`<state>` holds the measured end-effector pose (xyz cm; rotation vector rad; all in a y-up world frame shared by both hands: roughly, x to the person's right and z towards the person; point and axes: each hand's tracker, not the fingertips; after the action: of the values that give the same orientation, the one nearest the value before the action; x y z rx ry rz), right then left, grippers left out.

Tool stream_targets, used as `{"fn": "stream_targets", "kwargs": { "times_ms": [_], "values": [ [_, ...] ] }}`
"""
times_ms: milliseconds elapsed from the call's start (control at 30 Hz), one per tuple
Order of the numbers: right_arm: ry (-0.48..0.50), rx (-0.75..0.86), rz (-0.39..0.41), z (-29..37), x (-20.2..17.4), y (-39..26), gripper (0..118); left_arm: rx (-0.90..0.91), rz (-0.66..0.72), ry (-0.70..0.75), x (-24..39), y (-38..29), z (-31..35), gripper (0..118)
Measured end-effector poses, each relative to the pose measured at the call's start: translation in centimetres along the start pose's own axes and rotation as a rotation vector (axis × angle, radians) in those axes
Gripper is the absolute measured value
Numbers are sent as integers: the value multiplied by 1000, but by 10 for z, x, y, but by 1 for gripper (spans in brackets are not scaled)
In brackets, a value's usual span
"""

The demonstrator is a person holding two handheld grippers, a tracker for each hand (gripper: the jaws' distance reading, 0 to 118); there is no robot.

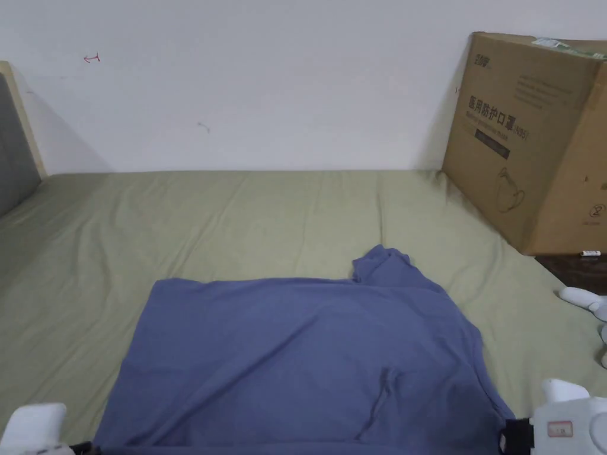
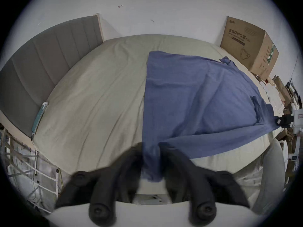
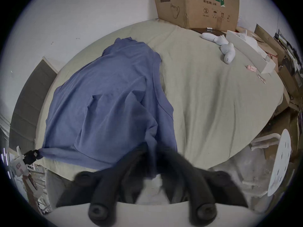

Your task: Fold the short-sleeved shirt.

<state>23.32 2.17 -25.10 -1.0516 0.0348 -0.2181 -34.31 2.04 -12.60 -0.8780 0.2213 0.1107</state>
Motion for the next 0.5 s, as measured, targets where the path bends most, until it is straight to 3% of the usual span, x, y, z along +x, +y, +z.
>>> {"fn": "stream_targets", "kwargs": {
  "times_ms": [33,67,100,133,200,233,267,300,333,433,500],
  "values": [
    [-40,29,38,3,-3,0,67,11,14,-8,0,2,5,70],
    [-59,44,74,7,-7,-1,67,20,24,-17,-3,3,10,70],
    [-73,65,106,15,-13,-2,86,39,53,-26,-5,5,16,84],
    [-71,93,119,22,-17,-3,86,49,79,-37,-6,6,20,88],
    [-24,109,133,34,-23,-5,86,56,81,-42,-5,4,32,85],
    [3,132,138,41,-25,-6,82,59,83,-58,-5,1,37,75],
    [22,154,148,48,-28,-10,70,70,78,-66,-5,-4,41,53],
    [13,162,158,51,-32,-15,37,66,76,-60,-1,-8,47,14],
    [-6,164,174,52,-36,-21,2,57,72,-53,1,-15,49,0],
    [-45,48,252,44,-42,-35,0,44,91,-84,-6,-36,45,0],
    [-23,82,217,40,-40,-43,0,53,112,-94,-7,-45,46,0]
  ]
}}
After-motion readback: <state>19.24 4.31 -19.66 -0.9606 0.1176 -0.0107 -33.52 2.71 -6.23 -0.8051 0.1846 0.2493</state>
